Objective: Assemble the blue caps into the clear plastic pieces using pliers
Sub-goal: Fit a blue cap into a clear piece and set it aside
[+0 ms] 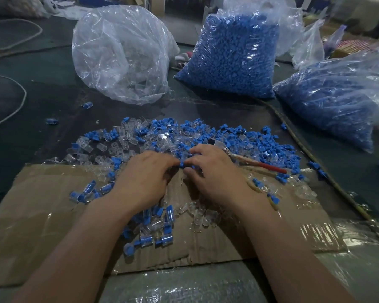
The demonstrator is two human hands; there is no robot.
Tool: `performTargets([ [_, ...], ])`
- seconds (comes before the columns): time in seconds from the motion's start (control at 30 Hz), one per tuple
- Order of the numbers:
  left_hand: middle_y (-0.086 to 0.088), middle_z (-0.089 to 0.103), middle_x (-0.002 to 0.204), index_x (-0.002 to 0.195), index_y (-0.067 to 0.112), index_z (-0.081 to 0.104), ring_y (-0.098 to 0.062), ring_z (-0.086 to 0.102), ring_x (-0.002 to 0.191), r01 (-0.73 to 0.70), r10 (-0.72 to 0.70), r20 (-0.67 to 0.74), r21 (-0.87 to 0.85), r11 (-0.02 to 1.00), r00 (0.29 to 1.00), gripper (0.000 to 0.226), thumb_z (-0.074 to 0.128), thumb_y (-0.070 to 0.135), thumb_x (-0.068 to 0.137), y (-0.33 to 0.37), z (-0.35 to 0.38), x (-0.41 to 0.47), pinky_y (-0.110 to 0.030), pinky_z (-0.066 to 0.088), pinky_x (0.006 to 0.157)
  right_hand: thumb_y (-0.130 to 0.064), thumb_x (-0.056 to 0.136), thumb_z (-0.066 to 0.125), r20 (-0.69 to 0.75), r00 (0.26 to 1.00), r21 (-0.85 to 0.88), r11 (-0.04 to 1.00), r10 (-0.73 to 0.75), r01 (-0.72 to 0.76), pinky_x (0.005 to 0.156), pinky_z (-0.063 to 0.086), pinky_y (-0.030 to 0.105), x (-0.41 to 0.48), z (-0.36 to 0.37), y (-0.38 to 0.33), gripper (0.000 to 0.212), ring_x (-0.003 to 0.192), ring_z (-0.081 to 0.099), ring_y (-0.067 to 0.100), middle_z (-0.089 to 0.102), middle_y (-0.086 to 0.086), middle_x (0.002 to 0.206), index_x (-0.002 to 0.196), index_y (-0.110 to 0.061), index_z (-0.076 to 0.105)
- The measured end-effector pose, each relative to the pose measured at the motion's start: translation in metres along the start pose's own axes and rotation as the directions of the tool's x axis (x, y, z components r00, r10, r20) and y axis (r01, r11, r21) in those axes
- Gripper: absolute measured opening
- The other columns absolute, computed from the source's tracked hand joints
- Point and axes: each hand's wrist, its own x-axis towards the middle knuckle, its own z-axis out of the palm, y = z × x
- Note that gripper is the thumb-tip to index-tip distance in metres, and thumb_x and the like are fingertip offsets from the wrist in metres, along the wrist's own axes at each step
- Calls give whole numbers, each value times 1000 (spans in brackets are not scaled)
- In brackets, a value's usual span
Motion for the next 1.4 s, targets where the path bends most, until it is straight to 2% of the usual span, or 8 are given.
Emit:
performTargets([
  [0.3,7,57,126,129,32,50,-13,49,114,-3,3,-11,-59,998,1000,38,49,21,93,3,-1,-2,-32,37,98,-18,84,60,24,998,19,998,55,-56,105,16,26,1,-1,0,20,125,34,13,48,0,134,102,-18,70],
  [0.53,2,51,131,132,31,47,-16,44,122,120,-124,-59,-72,990,991,53,65,29,82,-1,-5,-3,-35,34,102,-10,86,56,-66,996,92,994,59,-52,101,30,29,-4,-6,-1,14,103,48,13,60,0,108,95,-14,65],
  [0.73,2,59,119,124,26,56,-16,49,112,150,-150,-92,-8,989,984,39,61,29,86,0,-4,-2,-33,37,97,-12,86,60,-179,977,305,951,113,-54,83,47,29,-11,-18,-6,16,86,56,11,65,-2,97,101,-14,67],
  [0.9,3,66,101,109,19,67,-13,55,93,113,-142,-227,-132,985,964,23,62,22,86,4,-8,-4,-27,38,83,-11,88,58,-191,977,337,941,96,-27,74,42,17,-13,-22,-6,20,82,54,8,65,0,92,106,-13,68],
  [0.97,11,59,87,102,20,67,-7,55,83,81,-145,-280,-227,970,949,17,61,21,87,6,-10,-5,-15,35,73,-9,89,56,-208,971,375,927,117,-31,74,41,11,-14,-21,-7,23,80,53,4,64,-5,91,108,-13,67],
  [1.07,24,55,80,88,32,63,6,56,70,13,-145,-277,-427,904,950,16,61,16,86,9,-17,-7,-6,38,59,-9,87,59,-226,954,513,857,197,-55,70,44,5,-14,-21,-7,23,74,54,-8,53,-25,83,106,-20,64],
  [1.17,17,63,78,83,41,58,7,59,77,-35,-123,-210,-620,784,970,32,61,9,83,14,-23,-9,-4,45,66,-5,84,62,-265,933,660,751,242,-7,70,48,9,-15,-23,-8,32,77,61,-4,59,-20,80,85,-37,59],
  [1.4,-1,71,75,87,16,61,-12,68,69,1,-127,-67,-879,476,990,16,59,1,82,17,-24,-11,-17,53,62,-1,81,64,-309,925,738,669,221,87,68,49,10,-17,-27,-13,35,76,63,0,62,-19,76,82,-36,60],
])
